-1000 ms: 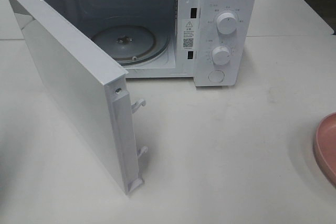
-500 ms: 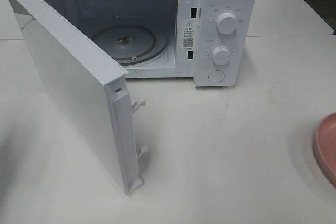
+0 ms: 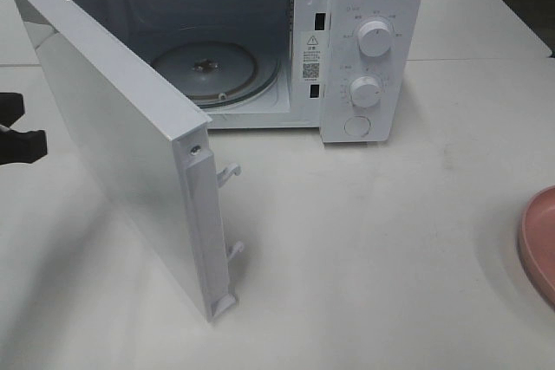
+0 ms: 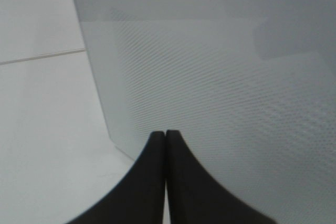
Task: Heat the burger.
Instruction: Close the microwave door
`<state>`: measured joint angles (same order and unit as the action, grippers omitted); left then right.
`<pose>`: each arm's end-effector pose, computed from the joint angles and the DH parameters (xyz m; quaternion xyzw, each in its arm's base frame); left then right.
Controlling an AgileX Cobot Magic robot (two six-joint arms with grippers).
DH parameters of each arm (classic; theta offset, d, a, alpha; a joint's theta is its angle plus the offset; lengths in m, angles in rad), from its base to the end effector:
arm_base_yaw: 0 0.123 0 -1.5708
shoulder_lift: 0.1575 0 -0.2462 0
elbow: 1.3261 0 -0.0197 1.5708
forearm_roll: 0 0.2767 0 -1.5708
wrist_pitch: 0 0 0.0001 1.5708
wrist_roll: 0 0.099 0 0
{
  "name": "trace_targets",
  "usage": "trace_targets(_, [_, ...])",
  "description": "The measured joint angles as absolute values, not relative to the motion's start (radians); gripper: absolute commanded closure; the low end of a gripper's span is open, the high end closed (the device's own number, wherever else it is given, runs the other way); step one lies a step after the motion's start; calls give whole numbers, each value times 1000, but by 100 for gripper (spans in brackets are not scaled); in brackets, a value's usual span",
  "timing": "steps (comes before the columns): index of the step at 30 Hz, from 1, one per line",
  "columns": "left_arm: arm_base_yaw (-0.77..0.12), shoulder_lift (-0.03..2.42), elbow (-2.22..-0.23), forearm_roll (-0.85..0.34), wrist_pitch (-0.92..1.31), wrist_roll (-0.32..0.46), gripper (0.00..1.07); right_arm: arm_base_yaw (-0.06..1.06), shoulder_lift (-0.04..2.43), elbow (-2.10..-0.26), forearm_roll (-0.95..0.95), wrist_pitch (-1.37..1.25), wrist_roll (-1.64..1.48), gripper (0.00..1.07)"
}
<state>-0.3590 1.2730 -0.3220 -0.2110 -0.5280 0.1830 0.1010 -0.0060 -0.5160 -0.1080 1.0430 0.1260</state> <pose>0.2404 -0.0791 0.1358 0.1160 0.8093 -0.0600 0.5727 0.0624 -0.0029 0.2933 0.0127 0.8414 0.0073 0.5402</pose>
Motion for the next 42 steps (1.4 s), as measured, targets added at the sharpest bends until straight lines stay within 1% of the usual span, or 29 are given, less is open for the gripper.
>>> trace_targets(1, [-393,1303,-322,-211,-576,182,107,101,-6,-516,-108,1043,126,32])
trace_targets(4, [-406,1317,-323,-211,-592,182,107,101,-6,-516,-108,1043,126,32])
trace_targets(6, [-462,1383,-348,-211,-616,181,107,101,-6,-516,-108,1043,126,32])
trace_targets(8, [-473,1396,-359,-211,-616,181,107,101,-6,-516,-108,1043,126,32])
trace_targets(9, [-495,1428,-383,-220,-616,179,107,101,-6,-516,-108,1043,126,32])
trace_targets(22, [-596,1600,-564,-221,-630,158,107,101,-6,-516,-107,1043,126,32])
trace_targets(28, [-623,1653,-631,-242,-627,154,107,101,-6,-516,-107,1043,126,32])
trace_targets(36, [-642,1725,-735,-244,-619,110,107,101,-6,-516,-107,1043,126,32])
trace_targets(42, [-642,1781,-848,-249,-509,94,107,101,-6,-516,-107,1043,126,32])
